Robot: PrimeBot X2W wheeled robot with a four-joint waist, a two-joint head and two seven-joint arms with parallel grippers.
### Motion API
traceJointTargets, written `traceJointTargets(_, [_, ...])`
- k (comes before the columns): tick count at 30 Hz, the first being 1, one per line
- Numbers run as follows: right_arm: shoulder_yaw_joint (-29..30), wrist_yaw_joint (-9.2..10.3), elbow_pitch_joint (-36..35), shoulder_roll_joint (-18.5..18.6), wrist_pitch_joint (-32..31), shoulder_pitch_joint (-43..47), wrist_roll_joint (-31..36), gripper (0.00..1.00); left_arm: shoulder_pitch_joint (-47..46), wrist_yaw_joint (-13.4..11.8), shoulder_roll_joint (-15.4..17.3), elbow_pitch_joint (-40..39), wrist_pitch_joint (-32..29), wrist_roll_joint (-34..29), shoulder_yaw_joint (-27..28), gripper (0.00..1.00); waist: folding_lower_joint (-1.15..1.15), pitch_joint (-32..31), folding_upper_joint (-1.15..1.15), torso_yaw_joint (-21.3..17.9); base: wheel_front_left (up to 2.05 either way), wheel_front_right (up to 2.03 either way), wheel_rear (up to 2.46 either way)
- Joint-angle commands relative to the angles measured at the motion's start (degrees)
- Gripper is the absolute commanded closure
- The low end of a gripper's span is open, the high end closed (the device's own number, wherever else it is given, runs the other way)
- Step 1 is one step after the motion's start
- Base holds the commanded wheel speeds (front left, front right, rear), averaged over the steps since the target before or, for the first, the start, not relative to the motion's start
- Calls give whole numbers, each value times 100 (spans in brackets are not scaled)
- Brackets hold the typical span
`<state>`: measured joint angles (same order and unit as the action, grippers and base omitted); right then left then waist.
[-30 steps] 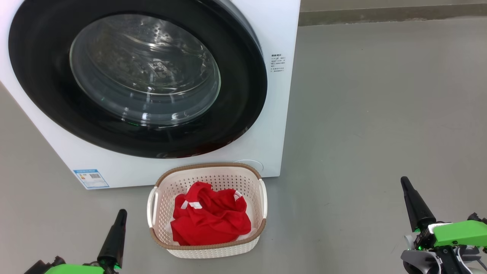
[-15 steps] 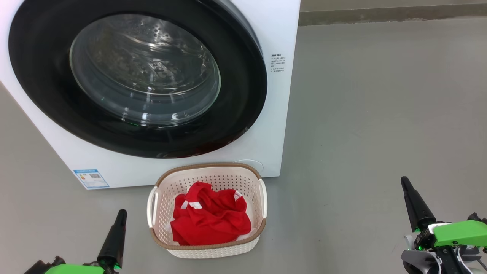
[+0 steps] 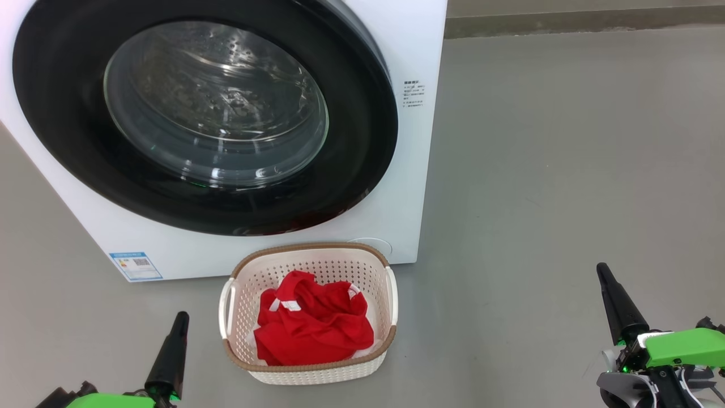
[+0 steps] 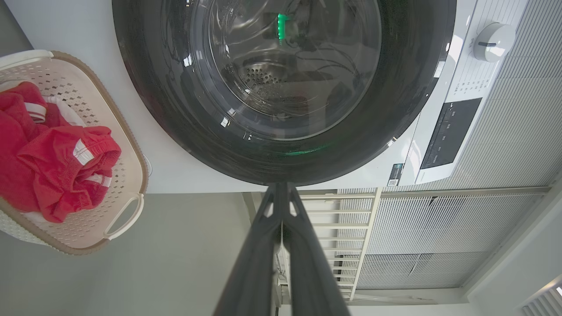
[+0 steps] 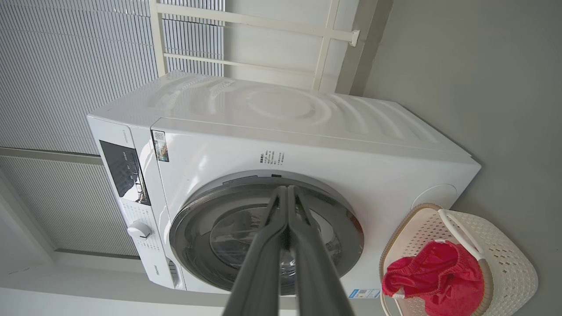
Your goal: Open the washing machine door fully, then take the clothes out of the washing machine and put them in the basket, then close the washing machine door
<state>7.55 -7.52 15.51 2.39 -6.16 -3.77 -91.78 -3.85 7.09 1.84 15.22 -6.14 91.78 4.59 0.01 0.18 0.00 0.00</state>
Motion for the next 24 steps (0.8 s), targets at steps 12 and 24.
traceJointTargets(12, [-102,3,-148,49,-34,-242,-38,100,-234,40,104,-117,-35,39,193,100,0,0,0,0,0,0,0])
traceJointTargets(24, [-102,3,-148,49,-34,-242,-38,100,-234,40,104,-117,-35,39,193,100,0,0,0,0,0,0,0])
